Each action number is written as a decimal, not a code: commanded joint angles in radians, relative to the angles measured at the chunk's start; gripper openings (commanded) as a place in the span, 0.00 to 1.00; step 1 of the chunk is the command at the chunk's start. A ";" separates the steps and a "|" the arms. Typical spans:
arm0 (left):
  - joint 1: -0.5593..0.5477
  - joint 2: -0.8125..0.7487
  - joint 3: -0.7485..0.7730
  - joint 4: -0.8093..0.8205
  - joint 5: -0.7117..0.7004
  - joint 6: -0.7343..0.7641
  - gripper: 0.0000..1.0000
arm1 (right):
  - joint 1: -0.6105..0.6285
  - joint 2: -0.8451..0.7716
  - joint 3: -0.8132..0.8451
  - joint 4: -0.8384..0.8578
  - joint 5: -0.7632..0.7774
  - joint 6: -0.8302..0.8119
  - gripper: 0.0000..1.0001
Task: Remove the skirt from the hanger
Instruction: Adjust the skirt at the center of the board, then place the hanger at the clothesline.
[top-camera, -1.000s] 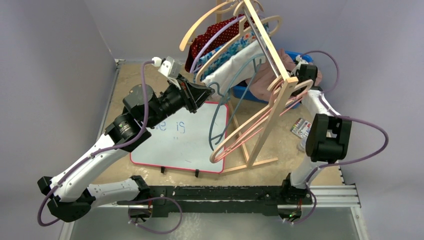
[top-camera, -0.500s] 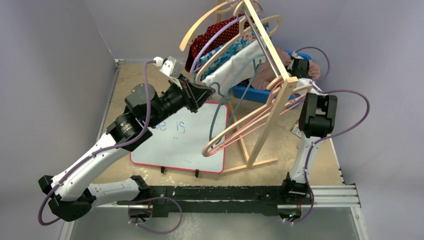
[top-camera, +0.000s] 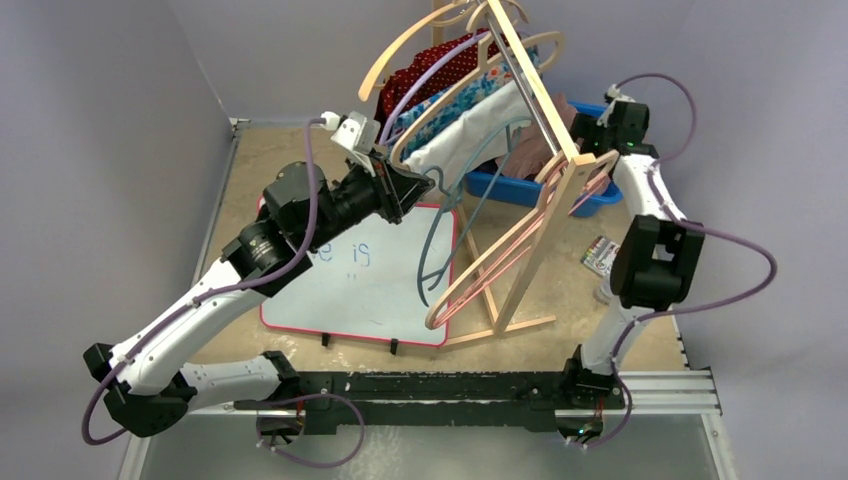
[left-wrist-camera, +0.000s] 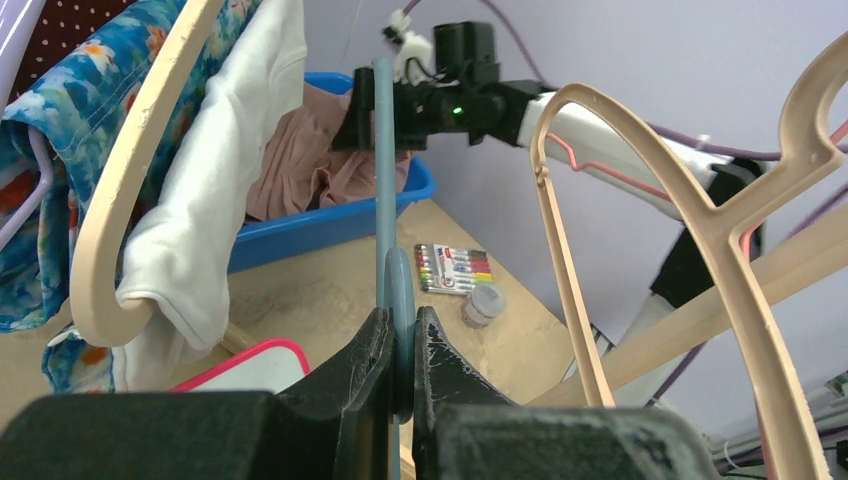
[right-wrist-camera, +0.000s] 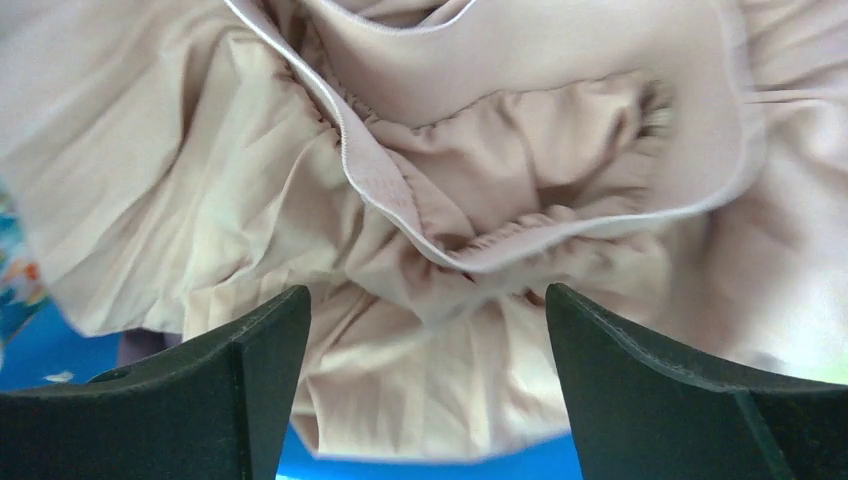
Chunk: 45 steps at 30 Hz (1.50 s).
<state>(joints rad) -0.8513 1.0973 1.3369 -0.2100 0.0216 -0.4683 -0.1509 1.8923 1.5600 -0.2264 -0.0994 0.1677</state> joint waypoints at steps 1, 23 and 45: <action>0.001 0.019 0.073 0.003 -0.003 0.054 0.00 | -0.076 -0.170 -0.002 -0.039 -0.054 -0.003 0.90; 0.002 0.249 0.207 0.038 0.154 0.037 0.00 | -0.248 -0.661 -0.535 0.348 -0.700 0.289 0.87; 0.003 0.390 0.315 0.022 0.166 0.018 0.00 | -0.161 -0.802 -0.922 0.945 -0.940 0.687 0.75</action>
<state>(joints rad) -0.8509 1.4925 1.5887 -0.2520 0.1547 -0.4351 -0.3607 1.1347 0.6380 0.5797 -1.0237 0.7670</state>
